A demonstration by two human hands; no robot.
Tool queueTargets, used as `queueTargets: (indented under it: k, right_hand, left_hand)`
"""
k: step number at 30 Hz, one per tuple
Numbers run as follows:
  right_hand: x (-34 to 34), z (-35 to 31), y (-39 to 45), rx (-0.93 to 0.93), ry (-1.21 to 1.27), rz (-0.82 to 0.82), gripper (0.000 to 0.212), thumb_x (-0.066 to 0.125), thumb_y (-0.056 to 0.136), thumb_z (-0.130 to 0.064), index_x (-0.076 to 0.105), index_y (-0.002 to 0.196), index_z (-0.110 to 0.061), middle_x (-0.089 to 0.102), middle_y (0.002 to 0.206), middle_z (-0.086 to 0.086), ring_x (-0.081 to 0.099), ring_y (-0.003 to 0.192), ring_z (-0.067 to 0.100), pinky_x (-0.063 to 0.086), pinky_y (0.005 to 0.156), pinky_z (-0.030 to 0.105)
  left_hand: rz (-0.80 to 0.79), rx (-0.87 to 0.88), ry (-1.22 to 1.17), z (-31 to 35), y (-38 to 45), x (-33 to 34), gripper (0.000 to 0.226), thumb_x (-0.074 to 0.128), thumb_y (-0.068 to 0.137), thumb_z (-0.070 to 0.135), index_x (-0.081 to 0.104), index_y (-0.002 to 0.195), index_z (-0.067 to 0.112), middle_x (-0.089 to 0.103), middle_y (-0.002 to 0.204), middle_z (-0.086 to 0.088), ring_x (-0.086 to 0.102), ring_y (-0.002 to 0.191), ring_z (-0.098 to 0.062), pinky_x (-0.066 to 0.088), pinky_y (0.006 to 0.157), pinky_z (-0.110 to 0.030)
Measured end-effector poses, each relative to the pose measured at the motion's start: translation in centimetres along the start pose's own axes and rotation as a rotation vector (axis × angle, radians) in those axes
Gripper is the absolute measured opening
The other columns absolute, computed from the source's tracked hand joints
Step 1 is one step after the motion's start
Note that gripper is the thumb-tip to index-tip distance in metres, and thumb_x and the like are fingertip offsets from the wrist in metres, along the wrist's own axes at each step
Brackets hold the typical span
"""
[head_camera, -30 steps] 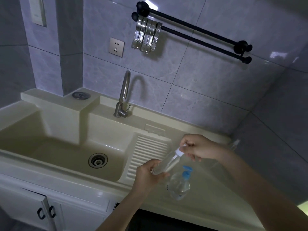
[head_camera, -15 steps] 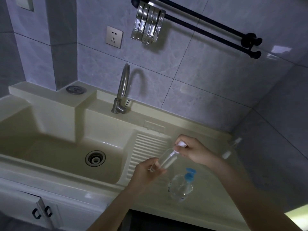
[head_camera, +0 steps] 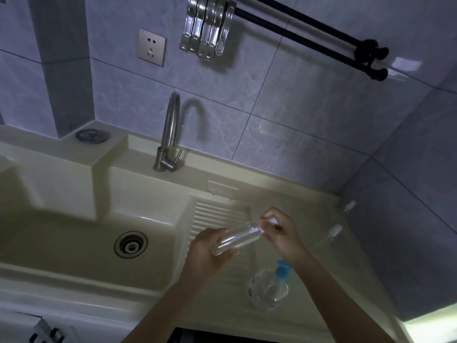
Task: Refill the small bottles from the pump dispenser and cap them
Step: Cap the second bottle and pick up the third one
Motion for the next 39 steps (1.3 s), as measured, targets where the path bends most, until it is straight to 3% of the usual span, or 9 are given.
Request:
queueTargets:
  k: [2, 6, 12, 18, 22, 26, 29, 34, 39]
  right_hand:
    - [0.0, 0.3, -0.2, 0.016, 0.033, 0.034, 0.028, 0.059, 0.085, 0.006, 0.051, 0.065, -0.012, 0.045, 0.048, -0.011, 0.040, 0.049, 0.005, 0.035, 0.053, 0.024]
    - [0.3, -0.1, -0.6, 0.041, 0.148, 0.090, 0.026, 0.054, 0.087, 0.010, 0.046, 0.066, -0.004, 0.039, 0.046, -0.008, 0.034, 0.042, 0.004, 0.031, 0.045, 0.016]
    - [0.2, 0.0, -0.9, 0.126, 0.307, 0.130, 0.028, 0.052, 0.090, 0.007, 0.042, 0.067, -0.005, 0.029, 0.048, 0.001, 0.025, 0.039, 0.007, 0.022, 0.041, 0.015]
    - [0.1, 0.1, -1.1, 0.105, -0.040, 0.116, 0.021, 0.064, 0.087, -0.009, 0.053, 0.074, 0.004, 0.054, 0.062, -0.005, 0.047, 0.056, 0.006, 0.038, 0.056, 0.017]
    - [-2.4, -3.1, -1.0, 0.008, -0.176, 0.199, 0.028, 0.067, 0.086, -0.015, 0.049, 0.071, 0.000, 0.051, 0.063, 0.002, 0.043, 0.053, 0.003, 0.035, 0.052, 0.013]
    - [-7.3, -6.3, -2.0, -0.178, -0.139, 0.431, 0.035, 0.068, 0.086, -0.020, 0.043, 0.062, -0.016, 0.048, 0.057, -0.004, 0.044, 0.051, 0.003, 0.033, 0.051, 0.013]
    - [-7.8, -3.6, -2.6, -0.135, -0.276, 0.391, 0.027, 0.068, 0.086, -0.026, 0.047, 0.069, -0.019, 0.056, 0.059, -0.006, 0.054, 0.056, 0.004, 0.042, 0.057, 0.025]
    - [-11.3, 2.8, -4.5, -0.068, -0.420, 0.303, 0.029, 0.064, 0.086, -0.033, 0.042, 0.070, -0.024, 0.065, 0.073, -0.003, 0.066, 0.079, 0.025, 0.043, 0.065, 0.029]
    - [-18.4, 8.3, -5.9, -0.004, -0.472, 0.246, 0.042, 0.065, 0.084, -0.030, 0.033, 0.058, -0.027, 0.046, 0.055, -0.013, 0.062, 0.074, 0.024, 0.041, 0.063, 0.028]
  left_hand:
    - [0.022, 0.044, 0.024, 0.0, 0.2, 0.0, 0.046, 0.067, 0.060, 0.048, 0.068, 0.102, 0.029, 0.059, 0.085, 0.022, 0.055, 0.086, 0.004, 0.040, 0.078, -0.006]
    - [0.100, 0.178, 0.098, 0.3, 0.6, -0.5, 0.046, 0.068, 0.066, 0.042, 0.064, 0.108, 0.027, 0.064, 0.095, 0.007, 0.055, 0.091, -0.005, 0.042, 0.085, -0.013]
    - [0.222, 0.395, 0.237, 1.4, 1.0, -0.8, 0.044, 0.069, 0.068, 0.042, 0.060, 0.109, 0.027, 0.064, 0.094, 0.005, 0.055, 0.087, -0.010, 0.045, 0.079, -0.028]
    - [0.008, 0.011, -0.023, -0.8, 0.7, 1.4, 0.052, 0.068, 0.054, 0.051, 0.064, 0.103, 0.035, 0.058, 0.100, 0.022, 0.062, 0.093, -0.009, 0.037, 0.082, -0.001]
    - [-0.084, 0.048, 0.048, 0.2, -0.3, 2.5, 0.076, 0.068, 0.056, 0.059, 0.045, 0.124, 0.032, 0.050, 0.120, 0.015, 0.050, 0.112, -0.008, 0.036, 0.098, -0.018]
    - [-0.009, -0.014, -0.096, 2.2, -0.4, 2.3, 0.042, 0.066, 0.077, 0.057, 0.056, 0.113, 0.038, 0.054, 0.118, 0.017, 0.054, 0.113, -0.009, 0.044, 0.099, -0.036]
    - [-0.015, -0.022, -0.146, 4.6, -0.5, 3.4, 0.016, 0.056, 0.086, 0.039, 0.060, 0.102, 0.038, 0.058, 0.112, 0.012, 0.054, 0.108, -0.005, 0.043, 0.097, -0.028]
    - [-0.071, -0.031, -0.101, 7.6, -0.9, 6.9, 0.015, 0.054, 0.091, 0.022, 0.065, 0.098, 0.029, 0.062, 0.110, 0.007, 0.054, 0.100, 0.010, 0.038, 0.085, -0.004]
    - [-0.090, -0.033, -0.140, 10.7, -2.3, 14.1, 0.012, 0.056, 0.094, 0.017, 0.067, 0.096, 0.023, 0.063, 0.106, 0.008, 0.056, 0.093, 0.015, 0.038, 0.076, 0.000]
Point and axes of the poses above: each hand's wrist, its own y-axis towards the middle knuckle, its own x-axis out of the palm, z = x × y, the point moved 5 cm from there along y, towards the middle knuckle
